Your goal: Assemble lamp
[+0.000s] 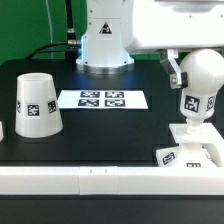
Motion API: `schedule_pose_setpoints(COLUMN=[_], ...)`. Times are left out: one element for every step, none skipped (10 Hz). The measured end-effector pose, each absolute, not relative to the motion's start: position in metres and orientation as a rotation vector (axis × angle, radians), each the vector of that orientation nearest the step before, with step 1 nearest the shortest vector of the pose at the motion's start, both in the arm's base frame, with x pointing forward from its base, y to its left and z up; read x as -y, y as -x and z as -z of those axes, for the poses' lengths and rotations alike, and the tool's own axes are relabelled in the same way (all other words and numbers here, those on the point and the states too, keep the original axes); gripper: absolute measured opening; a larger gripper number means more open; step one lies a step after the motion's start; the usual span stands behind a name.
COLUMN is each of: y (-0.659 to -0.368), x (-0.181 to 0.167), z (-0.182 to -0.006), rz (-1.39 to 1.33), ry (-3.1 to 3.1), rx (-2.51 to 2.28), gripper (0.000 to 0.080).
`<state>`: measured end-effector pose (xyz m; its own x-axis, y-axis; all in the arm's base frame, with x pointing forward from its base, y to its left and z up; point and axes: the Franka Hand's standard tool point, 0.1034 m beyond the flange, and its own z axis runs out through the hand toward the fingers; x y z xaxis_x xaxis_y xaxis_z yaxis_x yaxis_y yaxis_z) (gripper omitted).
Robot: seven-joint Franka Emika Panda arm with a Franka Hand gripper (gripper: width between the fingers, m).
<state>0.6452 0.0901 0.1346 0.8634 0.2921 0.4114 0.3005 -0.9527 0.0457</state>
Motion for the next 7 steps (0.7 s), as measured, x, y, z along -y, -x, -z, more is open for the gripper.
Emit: schedule_pose_setpoints(y=[-0.645, -0.644, -0.643, -0.642, -0.641, -0.640, -0.640], x=[-0.090, -0.089, -0.089, -0.090, -0.090, -0.091, -0.091], z=[-0.134, -0.134, -0.133, -0.129, -0.124, -0.119, -0.117], rz=[0.658, 0.657, 0.653, 0.645, 0.640, 0.638, 0.643], ry=[3.014, 3.014, 3.015, 3.016, 3.017, 3.017, 3.017], rx=[0.478, 0.478, 0.478, 0.479, 0.480, 0.482, 0.481], gripper=[0.0576, 0.0576, 0.0576, 0.0576, 0.0576, 0.0576, 0.0576])
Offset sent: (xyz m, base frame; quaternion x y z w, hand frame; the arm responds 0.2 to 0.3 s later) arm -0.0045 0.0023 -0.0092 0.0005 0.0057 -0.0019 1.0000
